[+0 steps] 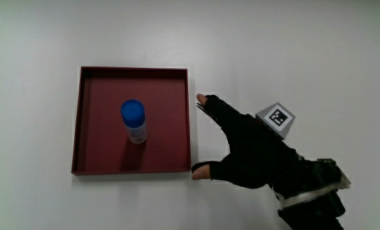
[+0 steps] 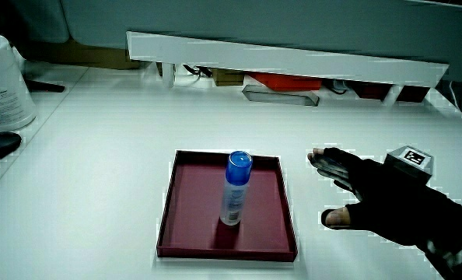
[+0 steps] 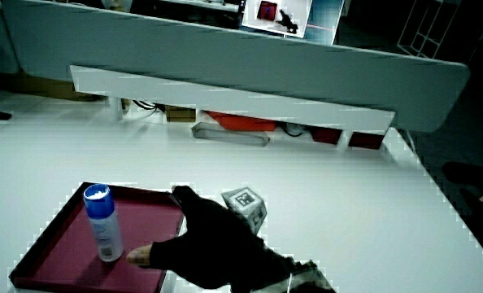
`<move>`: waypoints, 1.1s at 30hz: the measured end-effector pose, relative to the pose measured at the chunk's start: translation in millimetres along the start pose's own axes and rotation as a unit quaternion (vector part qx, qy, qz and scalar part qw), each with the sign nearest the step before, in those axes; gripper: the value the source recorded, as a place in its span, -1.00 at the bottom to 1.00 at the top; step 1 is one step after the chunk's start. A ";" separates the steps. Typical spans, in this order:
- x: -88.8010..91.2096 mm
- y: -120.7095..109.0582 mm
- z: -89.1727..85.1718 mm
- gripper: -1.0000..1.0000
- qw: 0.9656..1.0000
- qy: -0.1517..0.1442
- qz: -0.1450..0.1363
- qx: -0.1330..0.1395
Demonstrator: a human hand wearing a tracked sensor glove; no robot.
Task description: Pick glue from plate
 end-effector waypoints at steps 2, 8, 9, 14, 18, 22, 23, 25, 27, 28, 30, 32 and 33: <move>-2.8 6.6 -1.0 0.00 1.000 0.009 -0.002 -0.003; -9.7 27.1 -4.9 0.00 1.000 -0.002 -0.021 -0.013; -10.7 30.5 -6.4 0.00 1.000 0.004 -0.016 -0.016; -11.1 46.7 -12.7 0.00 0.998 0.005 -0.050 -0.026; -8.9 60.1 -18.6 0.00 0.998 0.003 -0.056 -0.035; -7.3 73.2 -25.4 0.00 0.999 0.019 -0.031 -0.041; -6.3 76.0 -26.9 0.00 0.998 0.019 -0.038 -0.042; -2.9 82.9 -30.6 0.00 0.998 0.019 -0.037 -0.047; 0.3 88.7 -34.1 0.00 0.998 0.024 -0.036 -0.049; 4.6 92.3 -35.3 0.00 0.998 0.023 -0.031 -0.049; 6.7 97.0 -37.7 0.00 0.998 0.026 -0.030 -0.047; 9.9 101.9 -39.2 0.00 0.998 0.024 -0.029 -0.046; 9.6 103.8 -40.2 0.00 0.998 0.029 -0.026 -0.047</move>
